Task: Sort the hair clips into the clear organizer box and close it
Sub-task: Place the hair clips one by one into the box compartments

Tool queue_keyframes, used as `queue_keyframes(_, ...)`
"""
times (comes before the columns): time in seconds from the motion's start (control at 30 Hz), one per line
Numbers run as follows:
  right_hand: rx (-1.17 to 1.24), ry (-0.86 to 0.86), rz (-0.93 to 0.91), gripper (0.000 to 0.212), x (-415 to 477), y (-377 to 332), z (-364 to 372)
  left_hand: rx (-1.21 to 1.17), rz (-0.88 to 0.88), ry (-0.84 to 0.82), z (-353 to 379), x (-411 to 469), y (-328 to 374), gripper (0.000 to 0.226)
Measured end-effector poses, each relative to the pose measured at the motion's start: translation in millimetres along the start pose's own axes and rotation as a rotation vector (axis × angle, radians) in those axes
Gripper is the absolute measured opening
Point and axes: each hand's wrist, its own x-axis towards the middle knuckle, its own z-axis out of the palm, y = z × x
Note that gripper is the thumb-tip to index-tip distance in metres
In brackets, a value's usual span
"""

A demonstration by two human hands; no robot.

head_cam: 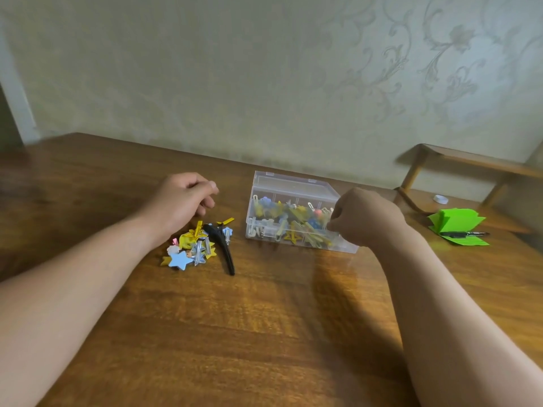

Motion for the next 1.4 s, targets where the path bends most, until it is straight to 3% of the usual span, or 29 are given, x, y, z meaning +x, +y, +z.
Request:
queue_keyframes(0.17, 0.008, 0.020, 0.000, 0.016, -0.1, -0.8, -1.8, 0.008, -0.005, 0.003, -0.9, -0.4, -0.4, 0.023)
queue_keyframes(0.4, 0.078, 0.219, -0.081, 0.021, -18.4, -26.7, -17.7, -0.004, -0.013, 0.005, -1.2, -1.6, 1.0, 0.022)
queue_keyframes(0.67, 0.385, 0.219, -0.503, 0.014, -58.7, -100.6, 4.0, -0.068, -0.034, 0.020, -0.5, 0.9, -0.3, 0.022)
queue_keyframes(0.83, 0.356, 0.085, -0.733, 0.029, -68.9, -126.7, 22.4, -0.081, -0.051, 0.013, 0.5, 4.2, -1.6, 0.020)
queue_keyframes(0.97, 0.286, 0.042, -0.760, 0.037, -71.7, -131.2, 27.1, -0.032, -0.020, 0.020, 2.7, 4.5, -0.3, 0.022)
queue_keyframes(1.4, 0.287, 0.044, -0.774, 0.015, -75.7, -129.8, 22.4, -0.014, -0.007, 0.020, 2.9, 5.0, -2.4, 0.020)
